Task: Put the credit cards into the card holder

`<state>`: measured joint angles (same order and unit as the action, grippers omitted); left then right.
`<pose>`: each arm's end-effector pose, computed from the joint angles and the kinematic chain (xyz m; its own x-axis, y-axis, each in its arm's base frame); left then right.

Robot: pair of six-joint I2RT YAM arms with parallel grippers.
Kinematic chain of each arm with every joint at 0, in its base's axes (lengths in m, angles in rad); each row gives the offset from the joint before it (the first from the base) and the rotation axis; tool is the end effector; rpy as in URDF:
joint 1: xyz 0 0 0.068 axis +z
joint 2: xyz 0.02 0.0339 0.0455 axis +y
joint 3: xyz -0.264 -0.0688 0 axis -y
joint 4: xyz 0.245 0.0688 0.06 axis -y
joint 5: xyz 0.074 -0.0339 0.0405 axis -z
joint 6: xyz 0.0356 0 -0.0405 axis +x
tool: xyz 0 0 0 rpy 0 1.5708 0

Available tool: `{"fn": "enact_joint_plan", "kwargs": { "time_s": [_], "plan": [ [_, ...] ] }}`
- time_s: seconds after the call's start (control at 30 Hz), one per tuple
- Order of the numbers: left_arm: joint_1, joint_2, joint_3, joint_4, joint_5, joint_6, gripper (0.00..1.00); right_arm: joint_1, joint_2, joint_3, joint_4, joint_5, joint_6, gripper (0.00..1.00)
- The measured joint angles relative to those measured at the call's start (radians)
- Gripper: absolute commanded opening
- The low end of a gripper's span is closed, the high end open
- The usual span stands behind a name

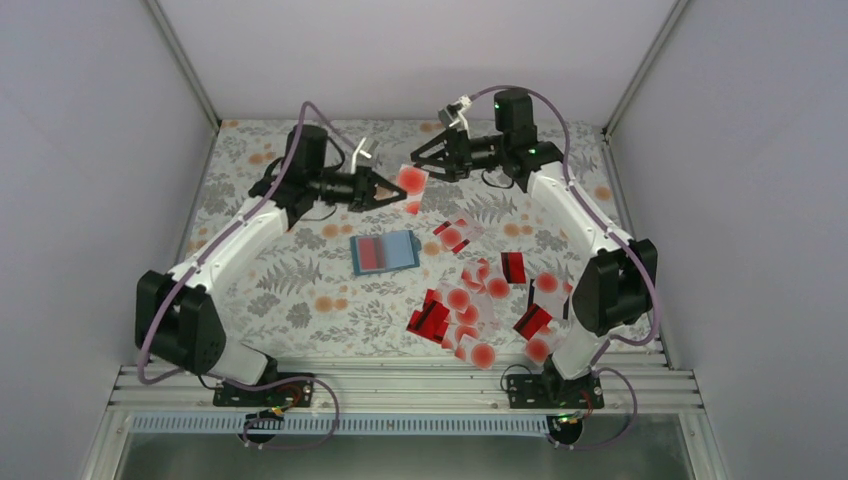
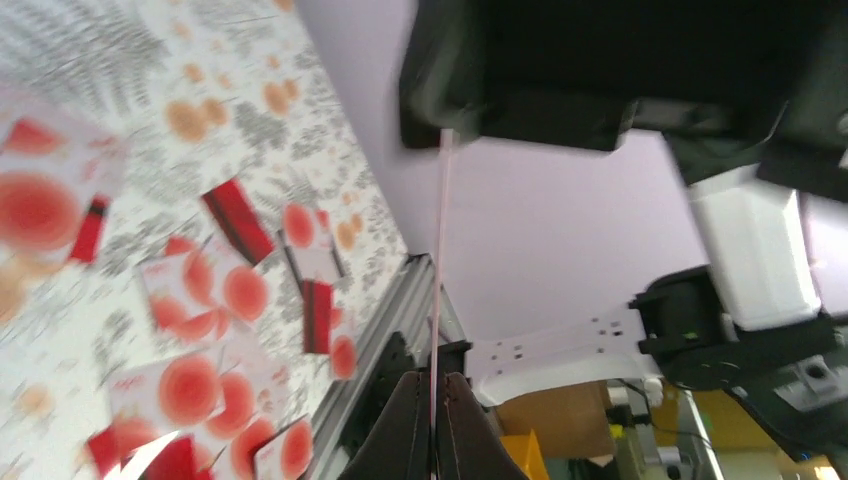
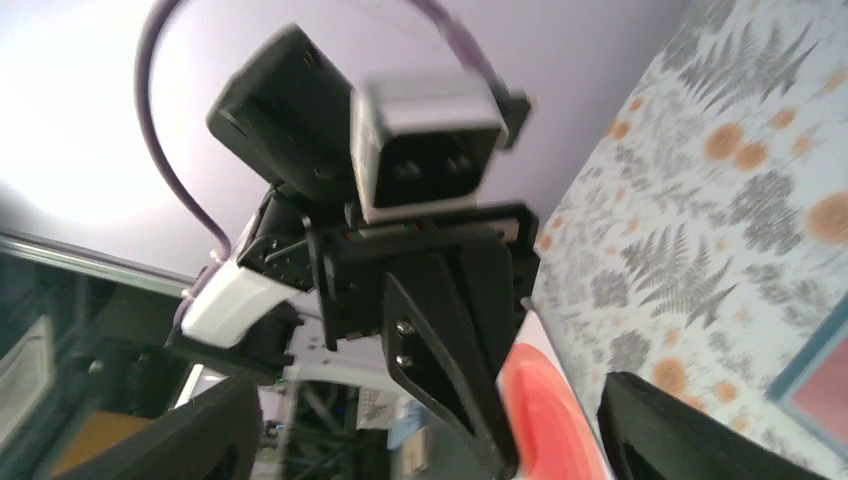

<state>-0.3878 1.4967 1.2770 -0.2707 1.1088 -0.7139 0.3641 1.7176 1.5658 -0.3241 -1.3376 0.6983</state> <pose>0.2952 -0.1550 0.3396 -0.9186 0.0600 -0.3907 0.3944 0.2028 -0.8963 0.3455 0.1687 0.3593 -0.9004 -0.1841 -0.3943 -0.4068 0.0344 0.9129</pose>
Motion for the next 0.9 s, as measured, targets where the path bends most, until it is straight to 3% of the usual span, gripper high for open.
{"fn": "enact_joint_plan", "kwargs": {
  "time_s": [0.23, 0.47, 0.9],
  "plan": [
    [0.090, -0.171, -0.288, -0.011, -0.142, 0.016, 0.02, 0.002, 0.000, 0.014, -0.085, 0.186, -0.077, 0.98],
    [0.165, -0.283, -0.491, 0.053, -0.207, -0.010, 0.02, 0.002, -0.019, -0.135, -0.096, 0.332, -0.100, 0.97],
    [0.208, -0.344, -0.571, 0.083, -0.377, -0.005, 0.02, 0.002, -0.019, -0.211, -0.105, 0.547, -0.126, 0.93]
  ]
}}
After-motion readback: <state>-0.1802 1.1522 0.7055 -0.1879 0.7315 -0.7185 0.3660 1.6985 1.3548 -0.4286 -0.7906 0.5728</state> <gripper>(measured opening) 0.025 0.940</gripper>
